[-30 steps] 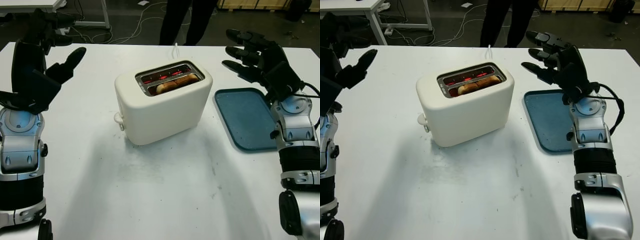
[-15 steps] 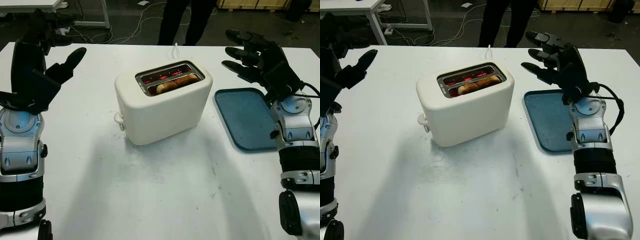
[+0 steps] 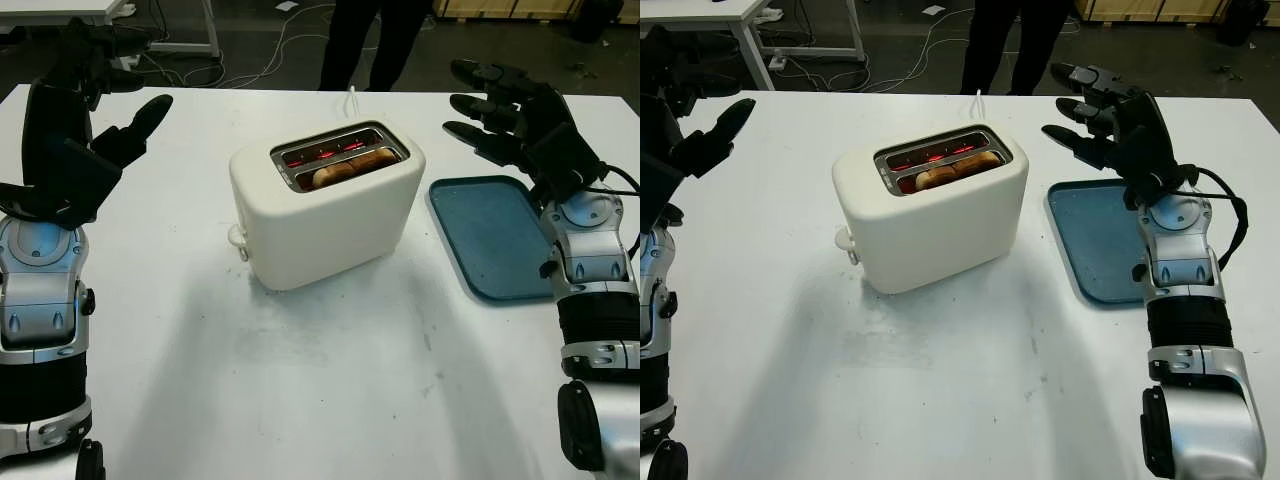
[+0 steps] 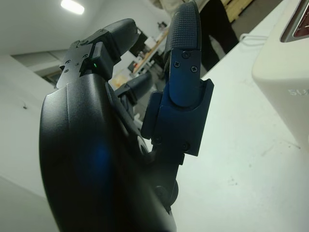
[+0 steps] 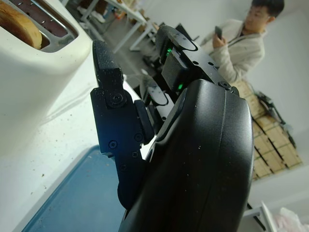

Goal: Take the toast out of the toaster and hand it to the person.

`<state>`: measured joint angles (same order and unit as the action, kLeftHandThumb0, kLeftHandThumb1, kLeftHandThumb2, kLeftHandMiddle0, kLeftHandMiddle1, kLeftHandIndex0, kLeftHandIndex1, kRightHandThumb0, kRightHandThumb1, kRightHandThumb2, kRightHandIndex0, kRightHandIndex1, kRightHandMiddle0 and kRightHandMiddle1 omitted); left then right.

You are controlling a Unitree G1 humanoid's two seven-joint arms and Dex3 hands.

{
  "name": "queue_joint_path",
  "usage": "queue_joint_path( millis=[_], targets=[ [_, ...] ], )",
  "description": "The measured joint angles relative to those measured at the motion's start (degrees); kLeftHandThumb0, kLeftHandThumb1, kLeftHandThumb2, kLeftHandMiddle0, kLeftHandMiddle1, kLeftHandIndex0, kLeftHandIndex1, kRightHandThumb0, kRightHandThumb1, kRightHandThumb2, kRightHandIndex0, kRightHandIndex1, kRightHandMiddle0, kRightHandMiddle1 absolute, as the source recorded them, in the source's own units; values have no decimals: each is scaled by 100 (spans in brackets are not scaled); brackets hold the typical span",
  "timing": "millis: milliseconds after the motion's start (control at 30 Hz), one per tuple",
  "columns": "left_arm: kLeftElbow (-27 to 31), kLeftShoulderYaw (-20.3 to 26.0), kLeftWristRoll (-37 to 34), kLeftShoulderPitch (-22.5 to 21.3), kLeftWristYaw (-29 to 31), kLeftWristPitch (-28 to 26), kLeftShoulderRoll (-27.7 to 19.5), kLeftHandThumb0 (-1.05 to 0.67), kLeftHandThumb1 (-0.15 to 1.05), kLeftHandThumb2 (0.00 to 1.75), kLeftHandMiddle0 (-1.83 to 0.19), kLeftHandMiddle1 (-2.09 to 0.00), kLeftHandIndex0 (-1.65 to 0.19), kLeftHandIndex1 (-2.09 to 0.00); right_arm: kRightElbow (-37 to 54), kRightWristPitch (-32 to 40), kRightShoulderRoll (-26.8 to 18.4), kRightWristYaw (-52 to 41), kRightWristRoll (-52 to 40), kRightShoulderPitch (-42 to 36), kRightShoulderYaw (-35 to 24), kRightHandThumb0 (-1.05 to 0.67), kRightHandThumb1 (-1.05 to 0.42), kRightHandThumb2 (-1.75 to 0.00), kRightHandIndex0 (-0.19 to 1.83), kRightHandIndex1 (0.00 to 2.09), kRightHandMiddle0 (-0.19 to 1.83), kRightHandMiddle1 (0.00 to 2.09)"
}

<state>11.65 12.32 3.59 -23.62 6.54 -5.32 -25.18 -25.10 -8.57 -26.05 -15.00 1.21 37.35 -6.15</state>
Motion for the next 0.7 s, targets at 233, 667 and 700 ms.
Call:
queue_joint_path(
  millis=[233, 667, 700],
  targets=[
    [12, 0, -3, 0, -1, -11, 3, -64, 92, 16, -4, -124, -13, -98, 0, 0, 0, -1, -6, 0, 0, -43, -92, -4, 58, 1, 56, 0],
    [22, 0, 3, 9, -1, -27, 3, -63, 92, 17, -5, -124, -14, -97, 5, 44, 0, 15, 25, 0, 2, -42, -92, -3, 59, 1, 58, 1],
    [22, 0, 3, 9, -1, -27, 4, -63, 92, 17, -5, -124, -14, -97, 5, 44, 0, 15, 25, 0, 2, -43, -92, -3, 60, 1, 58, 1]
  ],
)
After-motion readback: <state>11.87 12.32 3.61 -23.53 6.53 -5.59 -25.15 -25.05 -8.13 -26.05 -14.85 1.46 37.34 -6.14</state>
